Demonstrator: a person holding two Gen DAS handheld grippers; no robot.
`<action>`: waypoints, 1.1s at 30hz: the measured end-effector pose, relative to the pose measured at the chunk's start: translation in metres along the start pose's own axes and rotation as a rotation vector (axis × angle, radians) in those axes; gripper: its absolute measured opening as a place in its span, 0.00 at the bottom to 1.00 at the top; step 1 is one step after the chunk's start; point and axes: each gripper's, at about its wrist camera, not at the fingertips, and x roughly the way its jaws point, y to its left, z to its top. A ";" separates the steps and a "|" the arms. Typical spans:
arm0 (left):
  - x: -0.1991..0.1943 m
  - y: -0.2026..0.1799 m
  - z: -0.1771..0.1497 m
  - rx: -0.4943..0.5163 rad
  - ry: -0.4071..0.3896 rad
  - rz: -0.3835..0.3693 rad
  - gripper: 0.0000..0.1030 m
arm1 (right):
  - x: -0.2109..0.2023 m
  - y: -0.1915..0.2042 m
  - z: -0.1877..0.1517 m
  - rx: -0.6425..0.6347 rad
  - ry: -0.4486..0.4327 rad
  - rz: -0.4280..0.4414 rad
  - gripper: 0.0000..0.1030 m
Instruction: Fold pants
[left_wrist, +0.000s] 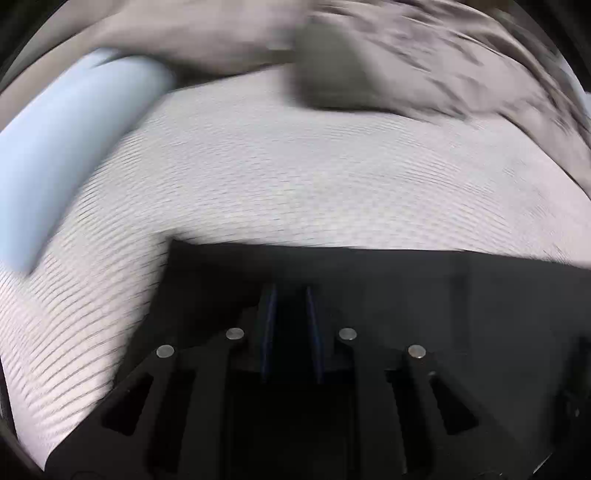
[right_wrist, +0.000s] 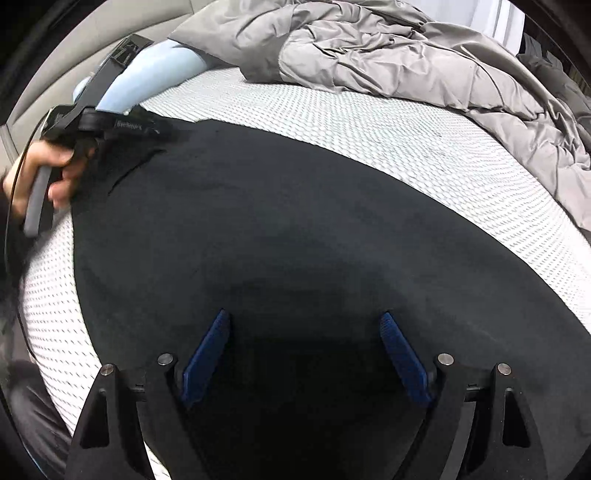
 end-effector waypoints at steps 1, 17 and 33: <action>-0.007 0.007 -0.005 -0.034 -0.004 -0.032 0.15 | 0.000 -0.005 -0.001 0.010 0.003 -0.006 0.84; -0.055 -0.157 -0.099 0.314 -0.056 -0.274 0.33 | -0.002 -0.032 -0.012 0.059 -0.011 -0.153 0.84; -0.105 -0.213 -0.177 0.595 -0.063 -0.411 0.48 | -0.049 -0.058 -0.094 -0.017 -0.004 -0.058 0.84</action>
